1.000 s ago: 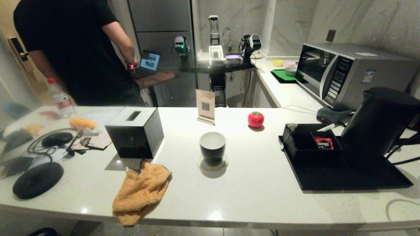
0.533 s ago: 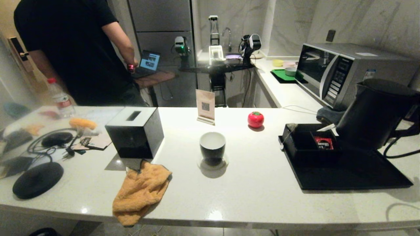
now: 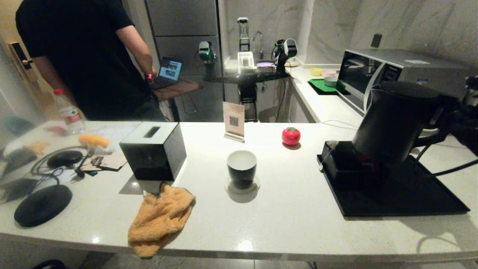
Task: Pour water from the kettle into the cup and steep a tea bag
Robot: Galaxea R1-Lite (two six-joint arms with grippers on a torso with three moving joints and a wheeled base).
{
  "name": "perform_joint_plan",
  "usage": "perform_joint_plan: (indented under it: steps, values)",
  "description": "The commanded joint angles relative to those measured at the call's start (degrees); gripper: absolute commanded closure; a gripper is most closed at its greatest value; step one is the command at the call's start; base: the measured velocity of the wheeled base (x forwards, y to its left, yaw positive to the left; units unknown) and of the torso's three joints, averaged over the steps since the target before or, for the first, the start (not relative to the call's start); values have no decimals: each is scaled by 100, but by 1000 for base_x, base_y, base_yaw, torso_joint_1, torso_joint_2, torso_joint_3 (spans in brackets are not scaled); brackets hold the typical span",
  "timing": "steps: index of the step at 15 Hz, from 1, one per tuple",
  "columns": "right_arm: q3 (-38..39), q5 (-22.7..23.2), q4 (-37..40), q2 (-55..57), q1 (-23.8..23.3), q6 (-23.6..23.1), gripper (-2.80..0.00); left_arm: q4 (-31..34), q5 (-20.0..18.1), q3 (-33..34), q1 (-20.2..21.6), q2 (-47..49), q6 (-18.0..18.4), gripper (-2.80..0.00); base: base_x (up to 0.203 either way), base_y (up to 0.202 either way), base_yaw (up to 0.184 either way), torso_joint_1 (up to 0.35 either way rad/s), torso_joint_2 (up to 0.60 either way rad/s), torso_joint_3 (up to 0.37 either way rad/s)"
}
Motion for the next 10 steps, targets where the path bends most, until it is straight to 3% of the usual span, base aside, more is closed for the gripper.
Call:
perform_joint_plan:
  steps: [1,10]
  values:
    - [-33,-231,-26,-74,456,-11,0,0,-2,0,0,-2,-5,0,0,0,0,0,0,0]
    - [-71,-981,2,-56,1866,-315,0,0,1,0,0,-2,-5,0,0,0,0,0,0,0]
